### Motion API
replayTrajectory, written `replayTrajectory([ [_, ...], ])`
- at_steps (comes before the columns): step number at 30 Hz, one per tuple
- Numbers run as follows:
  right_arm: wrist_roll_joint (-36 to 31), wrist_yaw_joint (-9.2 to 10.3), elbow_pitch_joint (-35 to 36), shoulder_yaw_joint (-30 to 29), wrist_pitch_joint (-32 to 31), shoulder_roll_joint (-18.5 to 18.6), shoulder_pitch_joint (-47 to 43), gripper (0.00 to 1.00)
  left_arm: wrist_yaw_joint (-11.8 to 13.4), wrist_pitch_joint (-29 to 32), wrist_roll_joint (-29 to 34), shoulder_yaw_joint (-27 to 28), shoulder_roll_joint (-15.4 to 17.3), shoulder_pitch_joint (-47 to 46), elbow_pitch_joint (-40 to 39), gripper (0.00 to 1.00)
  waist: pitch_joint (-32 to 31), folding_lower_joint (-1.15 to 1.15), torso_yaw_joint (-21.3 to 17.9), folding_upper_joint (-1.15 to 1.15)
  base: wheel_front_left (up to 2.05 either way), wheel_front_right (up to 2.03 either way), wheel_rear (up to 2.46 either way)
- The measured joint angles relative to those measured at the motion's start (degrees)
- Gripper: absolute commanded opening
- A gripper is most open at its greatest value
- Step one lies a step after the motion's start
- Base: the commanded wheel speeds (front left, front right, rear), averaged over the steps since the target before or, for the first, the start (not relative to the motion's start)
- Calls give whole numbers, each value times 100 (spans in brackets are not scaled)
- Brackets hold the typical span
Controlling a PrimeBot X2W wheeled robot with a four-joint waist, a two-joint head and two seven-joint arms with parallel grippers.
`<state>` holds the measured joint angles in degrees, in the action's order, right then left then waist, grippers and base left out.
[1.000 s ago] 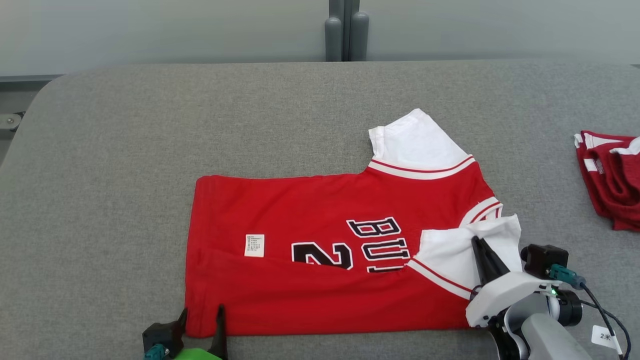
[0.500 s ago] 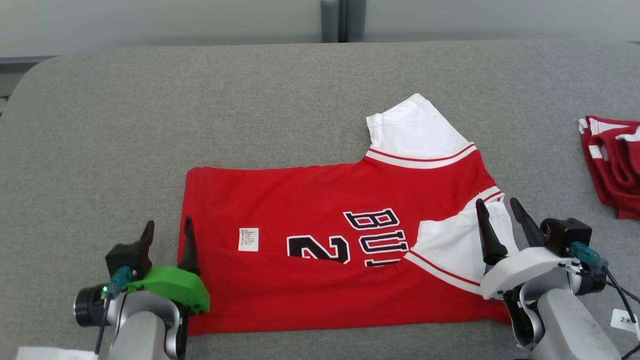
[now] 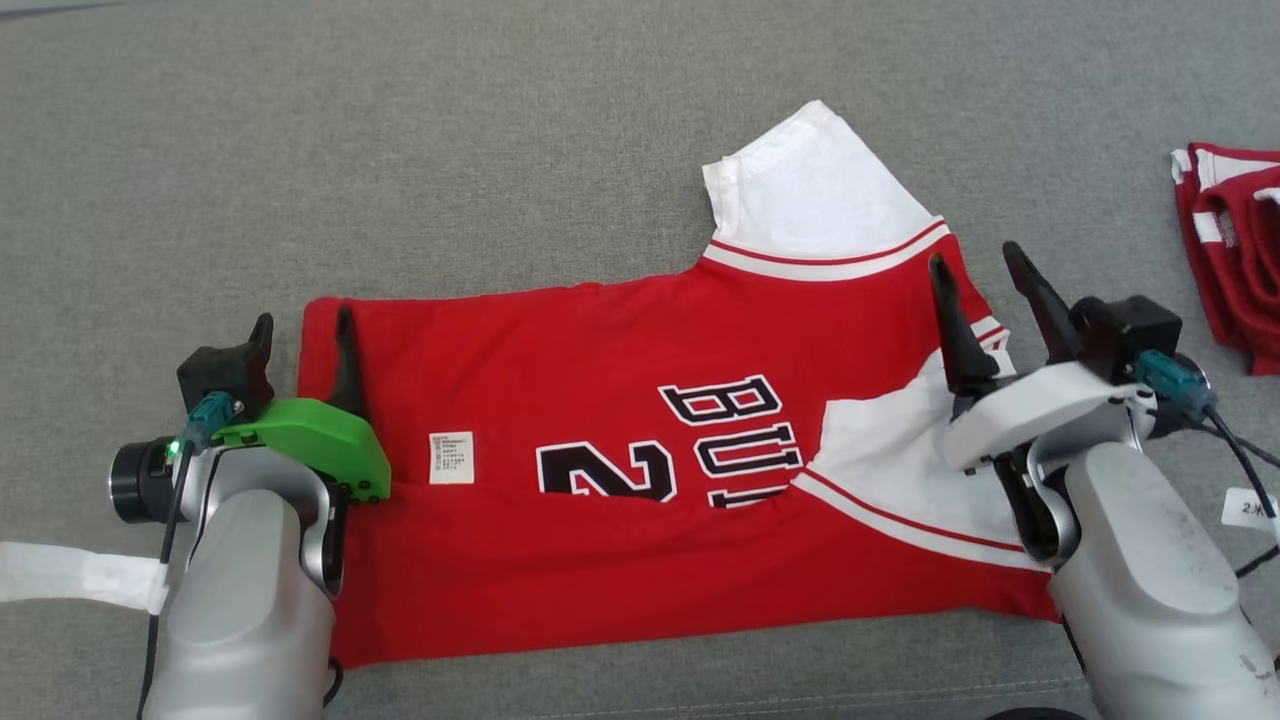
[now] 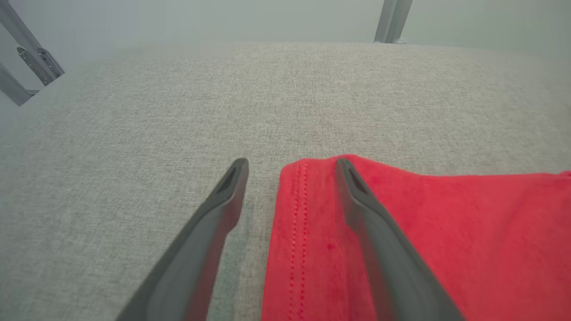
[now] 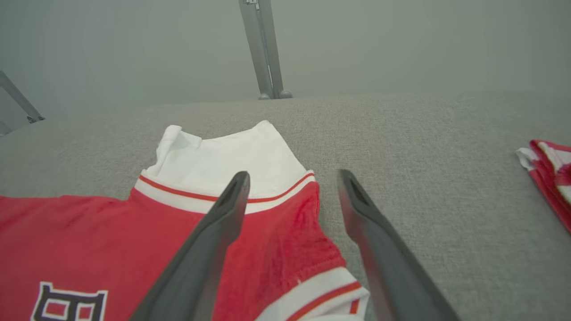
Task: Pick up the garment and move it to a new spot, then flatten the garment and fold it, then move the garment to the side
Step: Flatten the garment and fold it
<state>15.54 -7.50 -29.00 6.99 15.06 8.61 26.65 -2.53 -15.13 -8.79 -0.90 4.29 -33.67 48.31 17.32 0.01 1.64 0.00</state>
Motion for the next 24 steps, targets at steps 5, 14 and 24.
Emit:
replayTrajectory([
  [5,-7,-1,-83,200,0,64,414,100,63,0,81,12,-1,-179,336,100,222,0,-41,0,0,0,0],
  [14,127,-1,-839,669,0,389,1440,100,-20,-7,109,-76,-82,-394,410,0,480,0,99,0,0,0,0],
  [24,392,-1,-2340,1393,-630,737,2880,100,-127,0,7,-378,-137,-453,69,0,604,0,566,0,0,0,0],
])
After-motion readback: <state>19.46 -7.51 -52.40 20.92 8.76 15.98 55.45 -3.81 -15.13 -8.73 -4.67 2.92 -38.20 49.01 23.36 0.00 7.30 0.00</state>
